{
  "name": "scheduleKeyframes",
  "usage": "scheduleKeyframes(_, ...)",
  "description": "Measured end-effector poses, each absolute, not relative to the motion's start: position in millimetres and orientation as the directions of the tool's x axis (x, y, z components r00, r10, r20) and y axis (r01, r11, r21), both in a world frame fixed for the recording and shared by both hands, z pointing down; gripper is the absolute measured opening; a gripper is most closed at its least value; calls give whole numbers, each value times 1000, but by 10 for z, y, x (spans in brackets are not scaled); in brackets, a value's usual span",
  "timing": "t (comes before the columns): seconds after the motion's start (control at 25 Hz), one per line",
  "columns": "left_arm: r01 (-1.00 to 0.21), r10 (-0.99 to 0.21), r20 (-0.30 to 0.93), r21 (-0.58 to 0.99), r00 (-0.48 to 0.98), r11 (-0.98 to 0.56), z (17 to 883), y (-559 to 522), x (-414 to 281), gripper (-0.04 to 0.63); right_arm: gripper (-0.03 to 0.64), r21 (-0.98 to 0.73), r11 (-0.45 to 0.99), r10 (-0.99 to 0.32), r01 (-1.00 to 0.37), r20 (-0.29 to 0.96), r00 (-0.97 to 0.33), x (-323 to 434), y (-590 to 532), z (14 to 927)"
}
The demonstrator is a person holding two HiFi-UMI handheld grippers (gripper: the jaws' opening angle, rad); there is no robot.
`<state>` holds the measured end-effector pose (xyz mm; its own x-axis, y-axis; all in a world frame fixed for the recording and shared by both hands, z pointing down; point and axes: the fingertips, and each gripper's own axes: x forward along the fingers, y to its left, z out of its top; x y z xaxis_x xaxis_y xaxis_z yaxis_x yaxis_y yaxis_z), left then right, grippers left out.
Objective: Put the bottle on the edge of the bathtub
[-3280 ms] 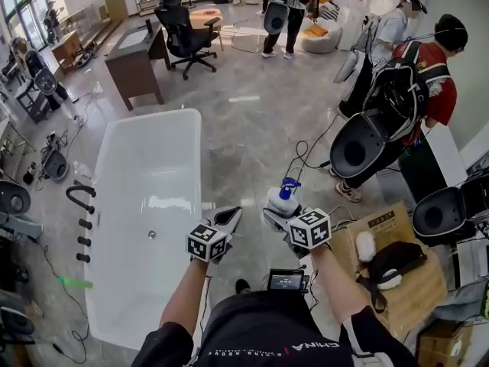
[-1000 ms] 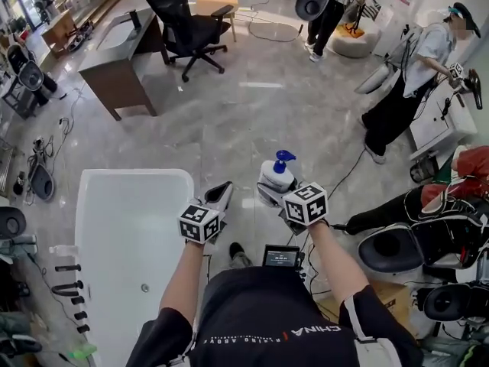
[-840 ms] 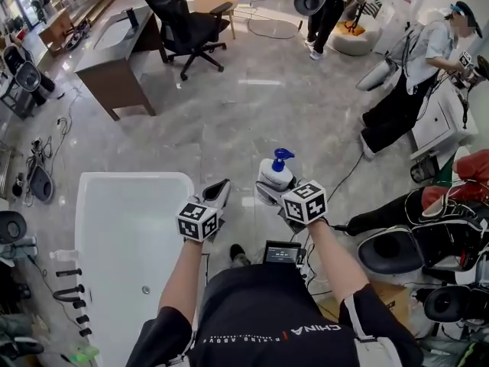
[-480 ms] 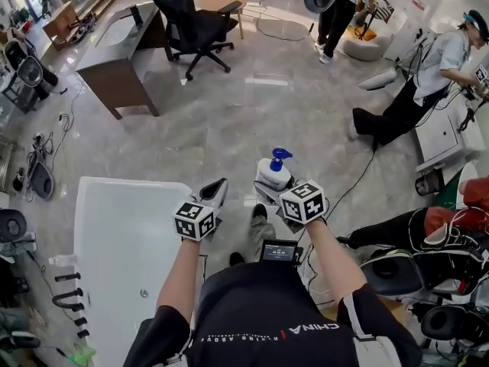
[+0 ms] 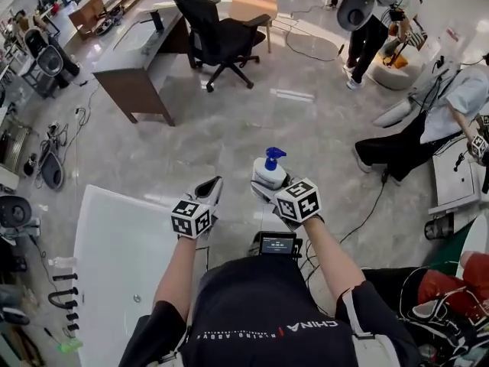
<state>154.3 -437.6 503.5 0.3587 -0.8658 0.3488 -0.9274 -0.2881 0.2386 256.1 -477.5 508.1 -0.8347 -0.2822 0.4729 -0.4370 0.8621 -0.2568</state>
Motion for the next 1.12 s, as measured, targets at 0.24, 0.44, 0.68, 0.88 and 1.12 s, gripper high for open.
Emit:
scheduleKeyframes(0.24,-954,-896,354,230,267,-194,4999,-4903,1346,9,272,-266,896,-205,-356,465,-862,2344,-5398,5055)
scheduleKeyframes(0.44,-967,-901,385,226,200,-118,5114,-5097,1139,9,272,-284,910,-145,-303,467,-872,2120,-5692,5144)
scheduleKeyframes(0.68,-970,-914,390,244,109,-11,5221,-5270,619,9,272,-319,916,-68,-242,472,-879,1598,-5932,5283)
scheduleKeyframes(0.88,-960,-929,369,273,44,63,5327,-5551,7,9,272,-303,937,-8,-174,478,-878,959,-6226,5339)
scheduleKeyframes(1.12,-951,-945,324,277,-41,137,5238,-6006,-875,9,272,-282,957,88,-59,482,-872,-56,-6629,5285)
